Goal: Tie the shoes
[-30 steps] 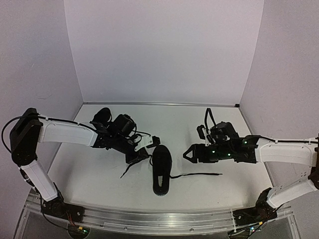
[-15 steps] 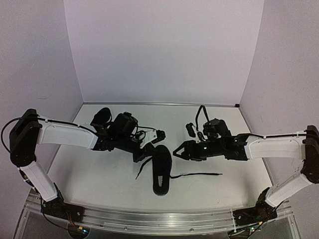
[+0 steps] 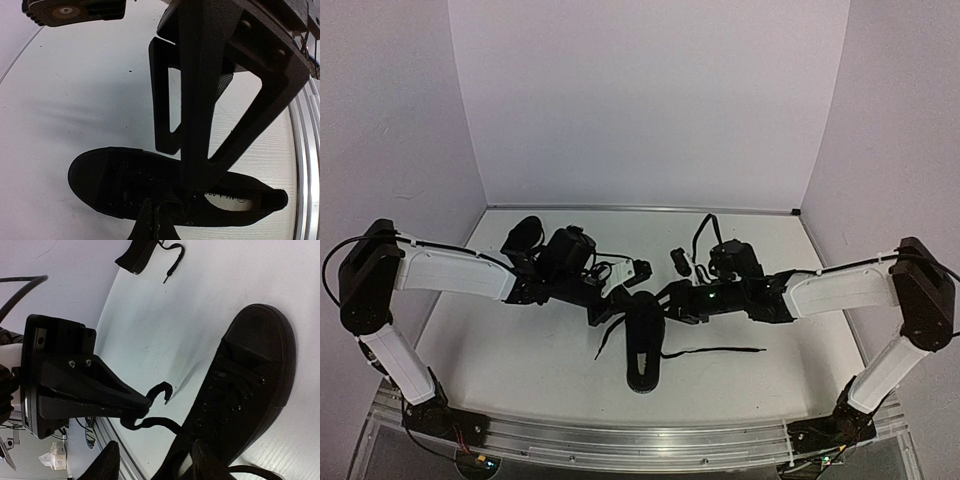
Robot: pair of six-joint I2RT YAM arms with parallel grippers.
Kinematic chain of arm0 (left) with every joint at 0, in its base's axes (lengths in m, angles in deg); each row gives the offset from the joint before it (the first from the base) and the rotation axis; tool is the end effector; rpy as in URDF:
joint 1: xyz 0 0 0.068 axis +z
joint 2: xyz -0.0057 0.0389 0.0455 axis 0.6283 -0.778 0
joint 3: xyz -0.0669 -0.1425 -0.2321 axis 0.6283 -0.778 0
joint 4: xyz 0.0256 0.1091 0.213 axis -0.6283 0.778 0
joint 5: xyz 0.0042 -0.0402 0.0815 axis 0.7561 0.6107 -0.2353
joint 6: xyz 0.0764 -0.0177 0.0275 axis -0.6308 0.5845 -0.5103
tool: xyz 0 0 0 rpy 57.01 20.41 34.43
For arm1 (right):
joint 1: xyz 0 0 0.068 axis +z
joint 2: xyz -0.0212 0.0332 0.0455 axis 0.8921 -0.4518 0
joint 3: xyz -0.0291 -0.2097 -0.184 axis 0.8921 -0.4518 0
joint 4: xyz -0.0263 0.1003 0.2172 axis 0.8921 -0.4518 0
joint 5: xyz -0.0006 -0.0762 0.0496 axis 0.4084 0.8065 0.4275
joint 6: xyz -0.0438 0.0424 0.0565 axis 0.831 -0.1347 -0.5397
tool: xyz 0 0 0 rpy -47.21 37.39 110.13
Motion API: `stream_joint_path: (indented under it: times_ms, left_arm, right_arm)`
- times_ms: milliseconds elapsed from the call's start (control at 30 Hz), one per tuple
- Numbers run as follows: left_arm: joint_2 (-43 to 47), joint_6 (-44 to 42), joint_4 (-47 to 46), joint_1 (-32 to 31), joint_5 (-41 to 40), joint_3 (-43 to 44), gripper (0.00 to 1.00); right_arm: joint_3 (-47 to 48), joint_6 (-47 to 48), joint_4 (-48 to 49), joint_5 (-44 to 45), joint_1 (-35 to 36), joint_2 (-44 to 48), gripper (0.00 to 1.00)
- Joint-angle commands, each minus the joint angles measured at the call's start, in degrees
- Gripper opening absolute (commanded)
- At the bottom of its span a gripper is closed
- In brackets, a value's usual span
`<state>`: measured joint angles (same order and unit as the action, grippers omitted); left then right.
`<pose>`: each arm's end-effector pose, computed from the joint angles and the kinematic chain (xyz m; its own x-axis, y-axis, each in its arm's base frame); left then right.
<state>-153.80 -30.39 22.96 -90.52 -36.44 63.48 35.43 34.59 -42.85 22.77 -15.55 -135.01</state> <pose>0.2087 -0.3070 0.2098 0.0020 0.5654 -0.8248 0.9856 0.1382 0.0972 0.2117 0.2865 0.2103 -0.8589 -0.0846 -0.5050 -0.4922 0.4085 0.7687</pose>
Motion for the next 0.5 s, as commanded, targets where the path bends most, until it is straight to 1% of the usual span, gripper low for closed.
stream_joint_path:
  times_ms: [0,467]
  left_arm:
    - [2.27,0.80,-2.12,-0.31,0.39,-0.67,0.00]
    - [2.81,1.13,-3.16,-0.35,-0.04,-1.53,0.00]
  right_arm:
    - [3.18,-1.04,4.82,-1.75,0.84,-1.87,0.43]
    - [4.12,-2.00,6.88,-2.12,1.35,-5.25,0.32]
